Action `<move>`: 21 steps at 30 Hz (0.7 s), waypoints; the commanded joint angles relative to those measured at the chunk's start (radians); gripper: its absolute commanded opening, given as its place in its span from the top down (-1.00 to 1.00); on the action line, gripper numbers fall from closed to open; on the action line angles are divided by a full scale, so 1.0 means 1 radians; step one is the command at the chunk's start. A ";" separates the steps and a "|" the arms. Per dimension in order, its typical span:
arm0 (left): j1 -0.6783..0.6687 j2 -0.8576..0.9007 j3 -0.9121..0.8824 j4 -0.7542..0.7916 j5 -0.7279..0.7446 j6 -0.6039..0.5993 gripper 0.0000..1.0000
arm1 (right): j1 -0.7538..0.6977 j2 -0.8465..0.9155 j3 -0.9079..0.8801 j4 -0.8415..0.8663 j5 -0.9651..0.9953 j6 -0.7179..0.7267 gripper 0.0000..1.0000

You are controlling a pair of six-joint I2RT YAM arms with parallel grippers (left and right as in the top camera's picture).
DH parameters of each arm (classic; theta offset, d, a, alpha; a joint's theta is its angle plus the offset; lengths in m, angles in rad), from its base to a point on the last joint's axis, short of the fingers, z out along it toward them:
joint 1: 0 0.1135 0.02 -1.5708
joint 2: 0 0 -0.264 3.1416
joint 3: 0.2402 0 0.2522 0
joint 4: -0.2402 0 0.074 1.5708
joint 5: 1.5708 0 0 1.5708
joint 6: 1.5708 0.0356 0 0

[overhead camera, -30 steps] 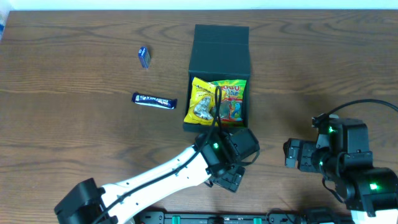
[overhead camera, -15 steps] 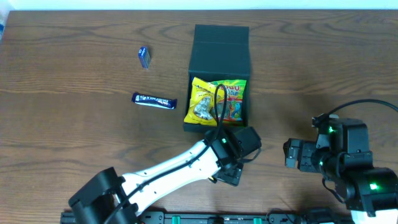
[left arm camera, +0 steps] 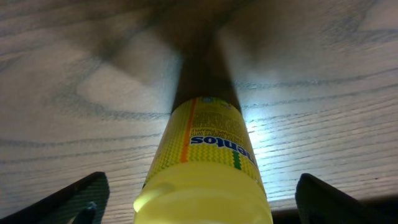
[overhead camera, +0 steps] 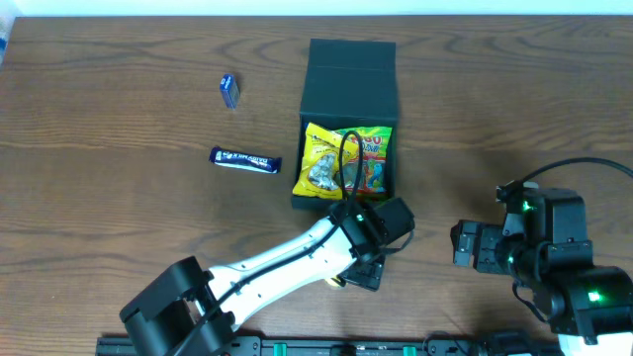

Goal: Pack container
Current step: 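Close the left gripper around the Mentos bottle and lift it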

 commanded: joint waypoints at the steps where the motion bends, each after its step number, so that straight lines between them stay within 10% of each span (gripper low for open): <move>1: 0.003 0.014 -0.007 -0.003 -0.018 -0.004 -1.00 | -0.008 -0.006 0.000 0.000 0.000 0.012 -0.98; 21: 0.003 0.014 -0.011 -0.035 0.004 -0.005 -0.47 | -0.008 -0.006 0.000 0.000 0.000 0.012 -0.99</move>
